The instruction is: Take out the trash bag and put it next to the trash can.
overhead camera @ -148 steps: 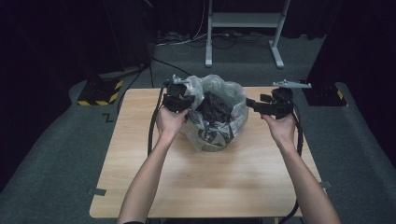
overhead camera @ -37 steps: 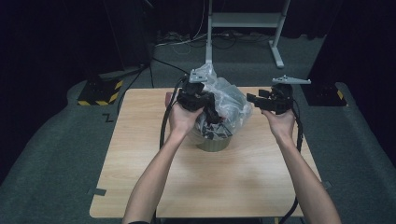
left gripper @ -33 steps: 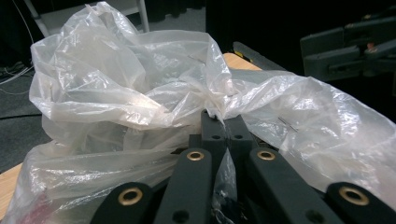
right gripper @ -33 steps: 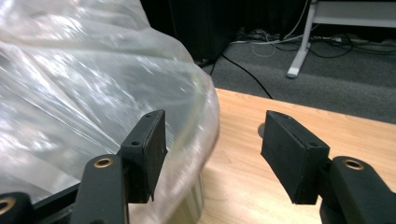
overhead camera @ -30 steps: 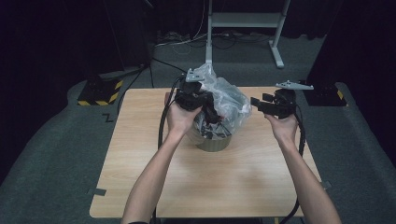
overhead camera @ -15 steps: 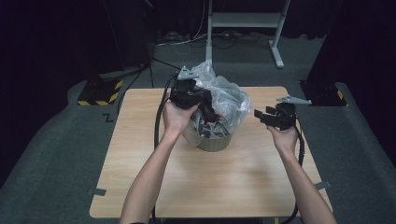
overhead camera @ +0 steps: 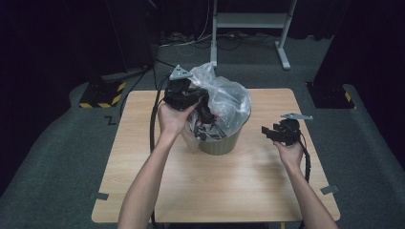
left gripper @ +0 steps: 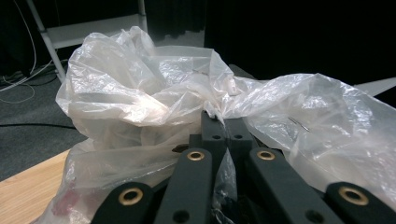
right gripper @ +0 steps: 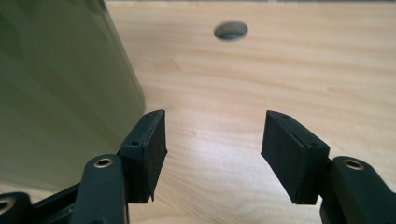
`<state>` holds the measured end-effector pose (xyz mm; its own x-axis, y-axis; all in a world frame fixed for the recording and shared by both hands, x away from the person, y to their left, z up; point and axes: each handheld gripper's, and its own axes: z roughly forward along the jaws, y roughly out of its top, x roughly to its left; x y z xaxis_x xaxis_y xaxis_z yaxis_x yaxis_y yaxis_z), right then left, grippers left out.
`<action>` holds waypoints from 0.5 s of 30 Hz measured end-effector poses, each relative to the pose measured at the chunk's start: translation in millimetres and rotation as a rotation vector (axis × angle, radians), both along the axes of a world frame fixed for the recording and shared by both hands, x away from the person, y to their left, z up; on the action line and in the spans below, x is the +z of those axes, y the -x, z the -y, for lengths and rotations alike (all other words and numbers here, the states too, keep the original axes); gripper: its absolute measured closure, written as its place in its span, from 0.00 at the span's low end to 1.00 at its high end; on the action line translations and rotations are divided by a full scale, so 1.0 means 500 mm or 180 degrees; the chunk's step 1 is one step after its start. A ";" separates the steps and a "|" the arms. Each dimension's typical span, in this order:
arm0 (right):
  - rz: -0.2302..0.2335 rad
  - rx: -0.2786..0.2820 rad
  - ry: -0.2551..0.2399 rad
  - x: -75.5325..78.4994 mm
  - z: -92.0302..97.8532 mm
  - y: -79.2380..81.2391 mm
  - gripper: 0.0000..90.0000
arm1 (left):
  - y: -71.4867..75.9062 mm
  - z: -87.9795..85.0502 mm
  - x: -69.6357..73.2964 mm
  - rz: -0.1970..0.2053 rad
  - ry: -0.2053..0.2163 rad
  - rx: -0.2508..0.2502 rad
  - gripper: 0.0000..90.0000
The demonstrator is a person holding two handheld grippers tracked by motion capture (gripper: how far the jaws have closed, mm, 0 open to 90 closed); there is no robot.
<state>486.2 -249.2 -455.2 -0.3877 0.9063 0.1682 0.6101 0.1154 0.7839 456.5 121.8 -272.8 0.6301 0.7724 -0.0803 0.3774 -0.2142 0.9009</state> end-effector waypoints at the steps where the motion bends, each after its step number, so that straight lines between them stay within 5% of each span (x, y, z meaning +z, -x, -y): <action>1: -0.0018 -0.0019 0.0023 -0.007 0.002 0.000 0.44 | 0.000 -0.001 0.001 0.0004 0.0011 -0.0005 0.99; 10: -0.0093 -0.0101 0.0157 -0.059 0.011 0.005 0.44 | 0.009 -0.018 0.009 0.0044 0.0068 0.0020 0.99; 15: -0.0150 -0.0183 0.0393 -0.096 0.004 0.006 0.43 | 0.018 -0.036 0.014 0.0092 0.0144 0.0047 0.99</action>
<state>483.3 -251.1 -503.2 -0.3287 0.9418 0.0708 0.6542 0.1730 0.7362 447.3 139.7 -265.8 0.6211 0.7776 -0.0974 0.3540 -0.1674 0.9201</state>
